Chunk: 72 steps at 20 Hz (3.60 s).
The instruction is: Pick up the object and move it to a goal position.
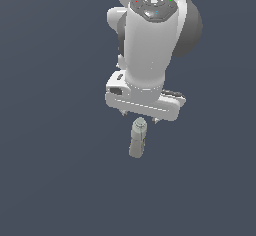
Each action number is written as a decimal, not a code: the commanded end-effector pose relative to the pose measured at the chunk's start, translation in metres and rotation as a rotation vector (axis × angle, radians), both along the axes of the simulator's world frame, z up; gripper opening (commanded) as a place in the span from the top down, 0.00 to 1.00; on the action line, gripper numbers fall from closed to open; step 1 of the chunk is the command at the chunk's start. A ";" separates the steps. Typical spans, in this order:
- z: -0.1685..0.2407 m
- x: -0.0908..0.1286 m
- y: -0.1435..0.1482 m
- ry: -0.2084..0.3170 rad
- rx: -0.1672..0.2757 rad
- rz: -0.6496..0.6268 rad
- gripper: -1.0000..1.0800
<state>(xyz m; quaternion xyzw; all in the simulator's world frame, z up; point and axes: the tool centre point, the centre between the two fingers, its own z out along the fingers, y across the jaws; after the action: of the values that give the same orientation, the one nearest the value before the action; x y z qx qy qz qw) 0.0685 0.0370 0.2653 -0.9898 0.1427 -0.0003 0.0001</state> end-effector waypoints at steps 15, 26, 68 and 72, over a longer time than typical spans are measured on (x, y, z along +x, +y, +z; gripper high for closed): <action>-0.035 0.001 0.000 0.001 0.000 -0.002 1.00; -0.023 0.001 0.000 -0.008 0.001 0.011 1.00; 0.356 -0.047 -0.019 -0.274 0.062 0.445 1.00; 0.349 -0.045 -0.019 -0.261 0.065 0.443 1.00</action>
<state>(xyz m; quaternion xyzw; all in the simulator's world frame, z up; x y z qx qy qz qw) 0.0237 0.0176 0.6124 -0.9882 -0.0788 -0.1216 0.0505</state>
